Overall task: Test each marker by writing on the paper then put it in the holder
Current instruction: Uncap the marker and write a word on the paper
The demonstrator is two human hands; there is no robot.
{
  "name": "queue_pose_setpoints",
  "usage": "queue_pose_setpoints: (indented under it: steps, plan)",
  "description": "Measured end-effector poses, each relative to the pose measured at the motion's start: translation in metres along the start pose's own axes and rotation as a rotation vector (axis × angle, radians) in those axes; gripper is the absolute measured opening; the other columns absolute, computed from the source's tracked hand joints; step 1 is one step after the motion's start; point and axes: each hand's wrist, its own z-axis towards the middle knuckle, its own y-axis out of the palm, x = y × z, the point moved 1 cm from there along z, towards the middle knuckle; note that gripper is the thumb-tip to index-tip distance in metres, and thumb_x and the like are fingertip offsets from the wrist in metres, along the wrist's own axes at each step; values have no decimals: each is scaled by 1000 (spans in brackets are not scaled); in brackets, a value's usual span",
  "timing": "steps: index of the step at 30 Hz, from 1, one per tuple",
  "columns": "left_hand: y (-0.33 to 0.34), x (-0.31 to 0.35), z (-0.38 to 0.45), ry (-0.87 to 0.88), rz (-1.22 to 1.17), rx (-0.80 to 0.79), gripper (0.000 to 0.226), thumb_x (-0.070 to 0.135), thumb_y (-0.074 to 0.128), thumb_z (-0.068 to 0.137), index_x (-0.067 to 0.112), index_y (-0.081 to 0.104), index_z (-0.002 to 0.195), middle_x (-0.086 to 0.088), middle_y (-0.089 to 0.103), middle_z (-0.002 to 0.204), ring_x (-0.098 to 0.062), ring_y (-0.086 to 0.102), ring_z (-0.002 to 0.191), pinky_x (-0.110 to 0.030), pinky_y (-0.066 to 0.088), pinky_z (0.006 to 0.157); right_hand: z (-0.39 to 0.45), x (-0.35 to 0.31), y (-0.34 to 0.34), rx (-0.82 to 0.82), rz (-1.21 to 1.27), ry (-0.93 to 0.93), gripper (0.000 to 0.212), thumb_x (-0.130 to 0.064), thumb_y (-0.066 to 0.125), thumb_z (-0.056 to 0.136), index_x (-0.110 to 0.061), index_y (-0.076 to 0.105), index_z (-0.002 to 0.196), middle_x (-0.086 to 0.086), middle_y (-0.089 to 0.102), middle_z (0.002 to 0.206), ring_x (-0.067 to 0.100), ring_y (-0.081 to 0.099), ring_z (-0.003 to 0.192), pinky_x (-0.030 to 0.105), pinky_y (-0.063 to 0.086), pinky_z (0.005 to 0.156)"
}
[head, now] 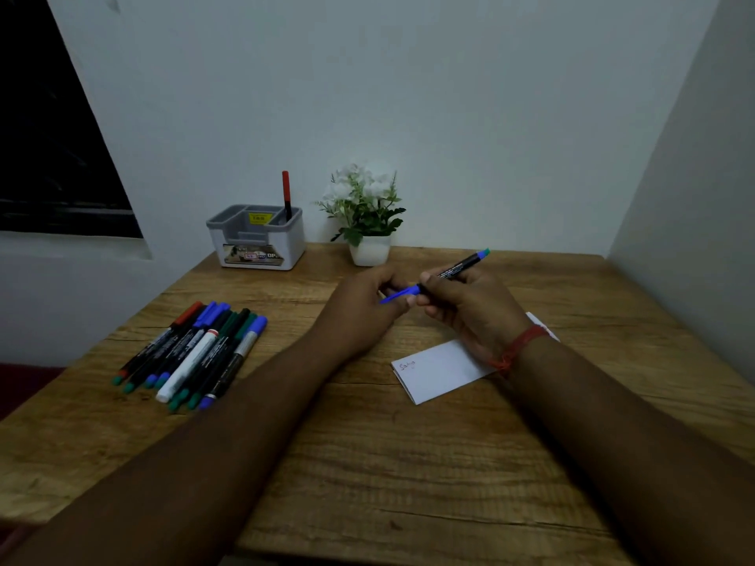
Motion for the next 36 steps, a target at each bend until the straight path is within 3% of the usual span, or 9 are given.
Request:
queue_pose_setpoints:
  steps: [5,10,13,20,23,27,30,33,36]
  plan:
    - [5,5,1,46,62,24,10,28,71,90,26,63,86,15,59,75,7,52,68,-14,32,56,3,0,0,83,-18,-26,10,-10,66,95,0,66,96,10,71,73,11,69,62,21,59,61]
    - [12,14,5,91,80,65,10,28,70,91,22,64,87,6,64,80,-8,55,70,-38,49,66,7,0,1,198,-73,-72,19,-20,65,98,-3,65,89,11,68,67,15,66,59,24,56,60]
    - [16,16,7,95,71,67,11,29,70,91,19,64,89,4,65,80,-13,57,69,-44,51,66,8,-1,1,242,-78,-84,20,-20,63,100,-3,64,89,10,66,67,13,63,56,26,55,62]
    - [18,17,11,42,23,59,12,29,69,91,19,64,87,3,65,80,-14,59,73,-43,52,69,13,-3,1,289,-41,-59,22,-19,60,101,0,63,89,11,64,67,14,60,56,27,55,60]
    - [18,20,11,-6,-60,44,12,24,69,91,14,65,88,-4,66,80,-15,58,64,-44,53,67,17,-1,4,295,-39,-43,23,-18,60,101,-1,63,87,11,63,66,14,60,54,26,55,58]
    - [5,13,2,-133,-161,-43,19,22,67,94,4,61,90,-19,64,79,-19,57,57,-34,53,55,30,-18,-37,474,149,-65,21,-19,55,104,-12,54,84,4,51,64,5,53,38,20,48,42]
    - [-9,-2,-1,-169,-49,-61,20,29,67,94,9,64,93,-10,66,80,-13,58,60,-22,45,53,29,-27,-81,560,229,-67,16,-23,58,102,-13,56,90,0,54,72,3,56,44,19,51,48]
    - [-8,-11,5,-140,83,-21,15,35,67,92,20,67,91,3,65,85,-3,55,70,-21,39,58,31,-19,-74,474,215,-37,16,-23,58,102,-11,56,92,1,53,71,5,56,50,20,56,51]
    - [5,-16,9,-88,196,-91,18,40,66,92,23,71,97,6,64,99,-8,56,88,-28,47,74,30,-10,-47,389,121,-34,20,-22,56,103,-10,56,88,3,53,68,5,55,48,21,55,52]
